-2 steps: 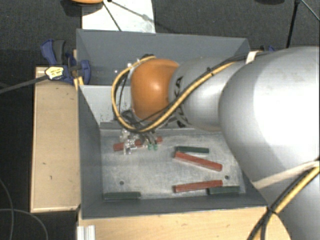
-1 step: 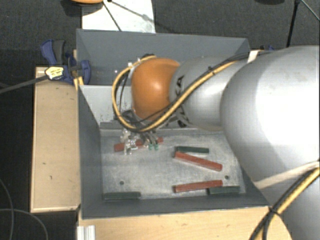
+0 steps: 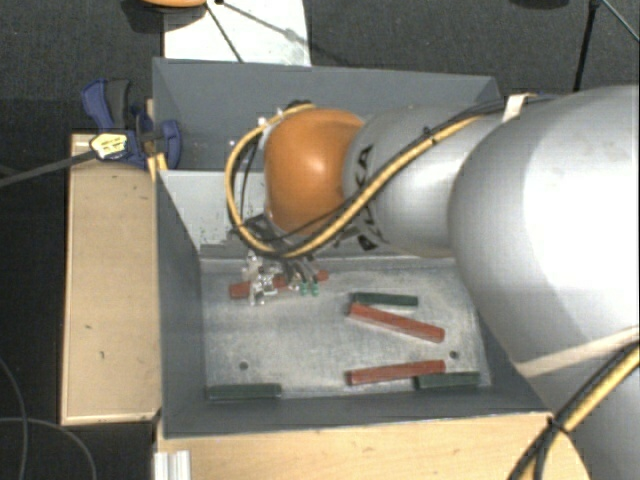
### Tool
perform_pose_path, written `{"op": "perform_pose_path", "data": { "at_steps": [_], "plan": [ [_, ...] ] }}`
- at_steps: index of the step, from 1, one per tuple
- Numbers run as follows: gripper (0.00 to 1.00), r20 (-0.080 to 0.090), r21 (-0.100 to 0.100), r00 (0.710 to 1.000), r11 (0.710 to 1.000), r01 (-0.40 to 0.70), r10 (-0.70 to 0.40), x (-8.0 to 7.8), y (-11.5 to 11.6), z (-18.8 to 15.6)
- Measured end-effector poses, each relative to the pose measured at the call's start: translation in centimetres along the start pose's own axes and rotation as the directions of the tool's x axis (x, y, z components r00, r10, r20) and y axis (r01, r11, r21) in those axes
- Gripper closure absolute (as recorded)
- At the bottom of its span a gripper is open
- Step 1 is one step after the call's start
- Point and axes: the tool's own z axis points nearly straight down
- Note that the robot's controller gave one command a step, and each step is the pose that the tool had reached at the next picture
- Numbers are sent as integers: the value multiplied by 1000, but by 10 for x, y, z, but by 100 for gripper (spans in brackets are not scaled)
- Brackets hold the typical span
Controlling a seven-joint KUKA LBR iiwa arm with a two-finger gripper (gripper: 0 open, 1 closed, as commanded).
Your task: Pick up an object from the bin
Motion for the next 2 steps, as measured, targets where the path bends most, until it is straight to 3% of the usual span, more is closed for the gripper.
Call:
{"op": "perform_pose_path", "data": {
  "at_steps": [2],
  "plan": [
    [100,3,-1,1000,1000,-2,2,-1,0,-24]
  ]
}}
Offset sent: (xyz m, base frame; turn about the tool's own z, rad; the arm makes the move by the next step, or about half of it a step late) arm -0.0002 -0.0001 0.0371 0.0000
